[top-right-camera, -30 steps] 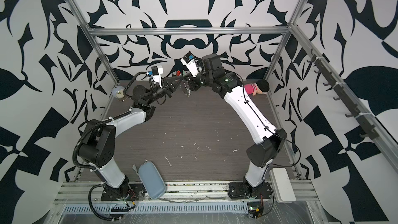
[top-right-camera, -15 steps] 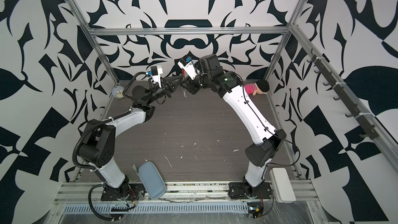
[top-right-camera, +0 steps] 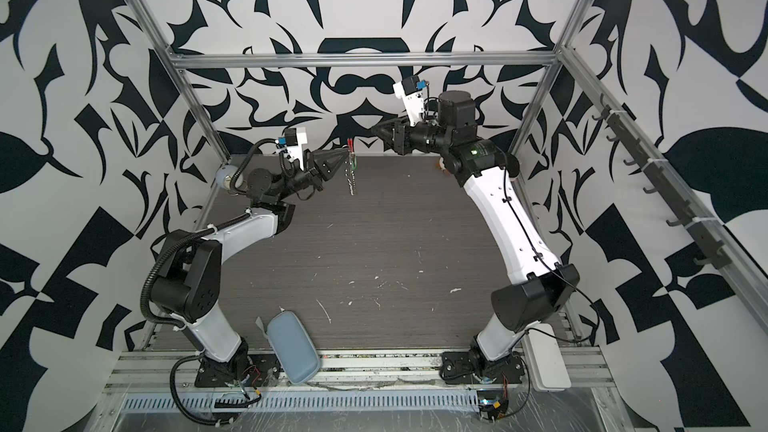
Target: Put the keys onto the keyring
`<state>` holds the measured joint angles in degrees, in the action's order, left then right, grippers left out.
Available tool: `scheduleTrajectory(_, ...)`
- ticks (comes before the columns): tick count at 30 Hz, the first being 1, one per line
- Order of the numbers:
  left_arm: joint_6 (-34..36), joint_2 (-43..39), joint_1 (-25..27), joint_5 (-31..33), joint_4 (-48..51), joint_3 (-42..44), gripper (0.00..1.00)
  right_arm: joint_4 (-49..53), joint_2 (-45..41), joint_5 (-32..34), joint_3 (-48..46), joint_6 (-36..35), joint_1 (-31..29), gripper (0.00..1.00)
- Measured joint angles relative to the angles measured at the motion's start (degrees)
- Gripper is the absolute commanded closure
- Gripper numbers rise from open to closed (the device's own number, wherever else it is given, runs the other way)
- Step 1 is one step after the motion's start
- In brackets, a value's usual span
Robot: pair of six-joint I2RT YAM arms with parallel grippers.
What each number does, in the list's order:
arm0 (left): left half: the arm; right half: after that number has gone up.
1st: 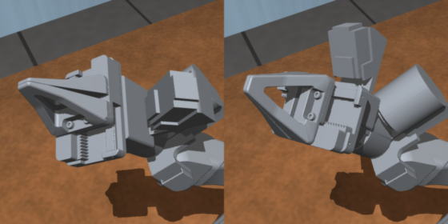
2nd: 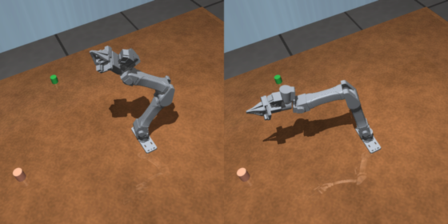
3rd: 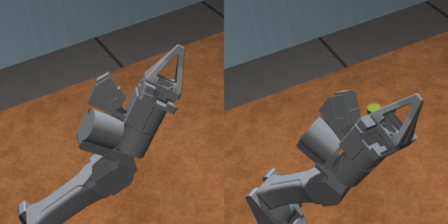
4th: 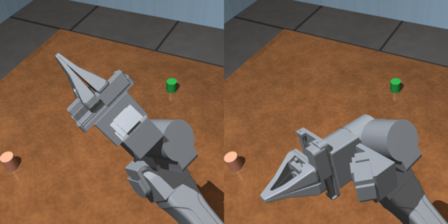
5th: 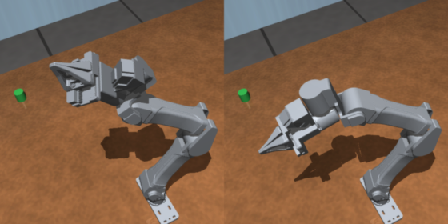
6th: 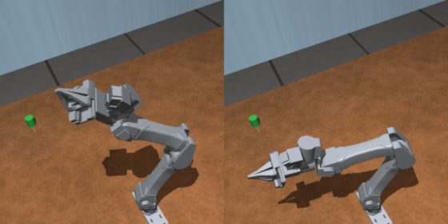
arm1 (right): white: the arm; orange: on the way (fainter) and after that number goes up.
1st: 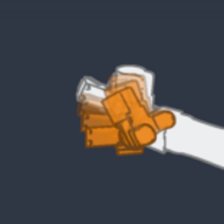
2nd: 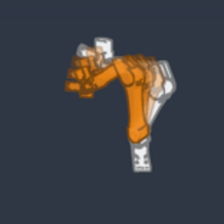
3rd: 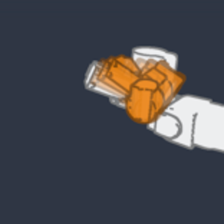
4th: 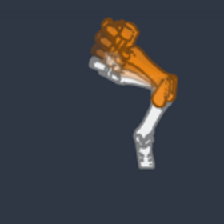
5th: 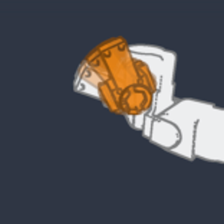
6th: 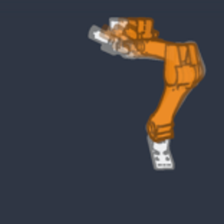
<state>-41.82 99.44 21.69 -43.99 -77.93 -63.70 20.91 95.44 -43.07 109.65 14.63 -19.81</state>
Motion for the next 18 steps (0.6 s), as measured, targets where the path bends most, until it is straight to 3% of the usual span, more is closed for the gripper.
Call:
scheduleTrajectory(6,-3.54,0.79,0.00,-1.16,-0.66,-0.11,1.00,-4.48,5.05,-6.21,-0.72,4.44,-0.76,0.87)
scheduleTrajectory(18,-7.93,2.89,0.02,-2.54,-0.66,-1.55,1.00,-9.55,5.20,-11.74,-4.26,7.10,-1.42,0.86)
